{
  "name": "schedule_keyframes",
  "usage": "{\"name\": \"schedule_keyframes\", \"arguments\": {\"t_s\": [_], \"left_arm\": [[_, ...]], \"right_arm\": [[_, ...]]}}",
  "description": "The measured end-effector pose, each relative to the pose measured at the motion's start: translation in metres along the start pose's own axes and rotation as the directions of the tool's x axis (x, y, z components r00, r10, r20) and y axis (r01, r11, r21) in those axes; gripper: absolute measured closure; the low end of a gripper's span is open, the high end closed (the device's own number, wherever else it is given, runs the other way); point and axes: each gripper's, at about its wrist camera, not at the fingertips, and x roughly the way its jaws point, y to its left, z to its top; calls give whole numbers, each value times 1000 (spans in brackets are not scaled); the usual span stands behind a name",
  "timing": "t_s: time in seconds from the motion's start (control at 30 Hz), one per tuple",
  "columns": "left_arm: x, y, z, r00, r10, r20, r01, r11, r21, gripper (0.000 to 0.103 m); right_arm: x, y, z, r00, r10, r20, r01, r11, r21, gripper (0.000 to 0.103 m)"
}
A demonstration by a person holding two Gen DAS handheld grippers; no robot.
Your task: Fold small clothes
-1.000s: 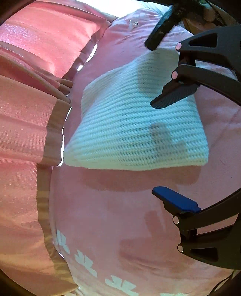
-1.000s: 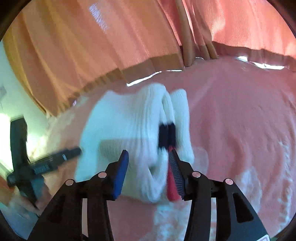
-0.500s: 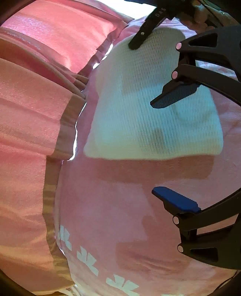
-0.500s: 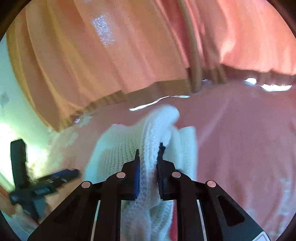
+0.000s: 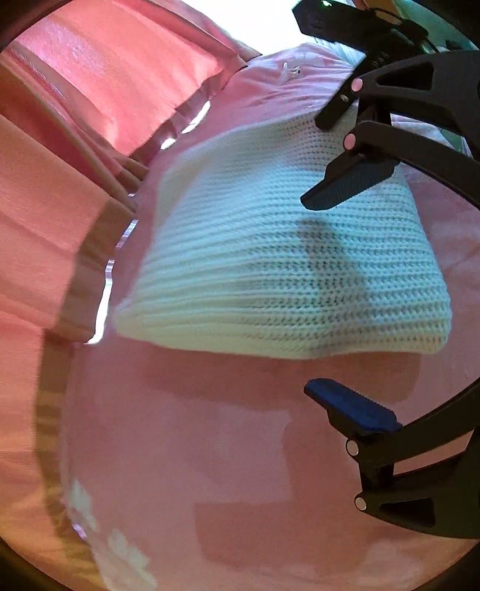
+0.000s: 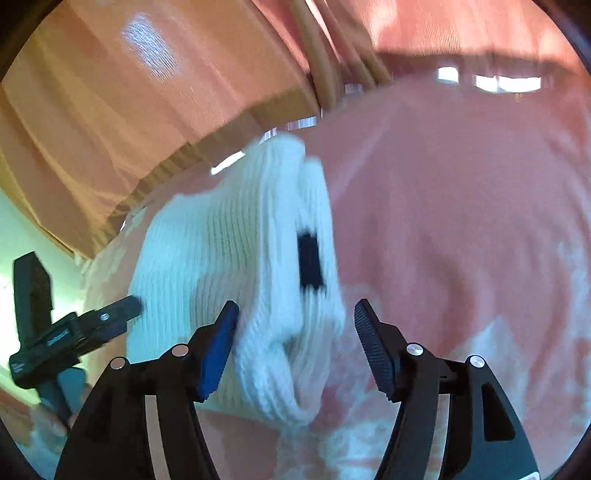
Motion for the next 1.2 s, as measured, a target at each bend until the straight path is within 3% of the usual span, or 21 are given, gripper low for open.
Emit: {"name": "schedule_keyframes", "arguments": {"t_s": [0.13,0.3,0.37,0.47,0.53,0.57,0.67,0.8,0.93,1.07,1.13,1.2], "left_arm": [[17,7,-2,997,-58,-43,55,996,-64,12],[34,12,-1,987,-148,-56,142,984,-105,10],[36,12,1,986,-158,-44,153,983,-101,10],[37,15,5,982,-183,-37,177,976,-126,11],[37,17,8,981,-192,-35,186,974,-133,22],[37,17,10,979,-200,-35,194,972,-132,37],[22,18,19,975,-222,-20,218,968,-125,58],[-35,4,38,967,-235,102,239,971,-22,61],[-111,-2,57,927,-293,232,281,956,85,62],[-192,7,66,862,-309,403,252,949,188,61],[-225,17,67,828,-303,472,218,949,226,61],[-238,29,69,814,-286,506,183,953,243,59]], "right_arm": [[29,-14,-14,992,97,-84,-91,993,81,34],[37,-23,-11,982,186,-37,-179,974,138,32],[41,-28,-8,975,222,-20,-215,961,174,34],[47,-30,-4,970,243,-17,-235,952,197,46],[51,-27,-4,966,259,-13,-251,944,216,60],[49,-22,-3,966,257,-2,-250,944,217,62],[24,7,7,967,248,64,-254,960,120,66],[-23,62,20,948,260,183,-258,965,-37,67],[-69,108,31,894,335,297,-299,941,-162,67],[-102,166,43,804,463,374,-365,880,-304,67],[-107,189,47,770,516,374,-393,846,-359,67],[-99,203,48,760,540,361,-409,829,-381,65]]}}
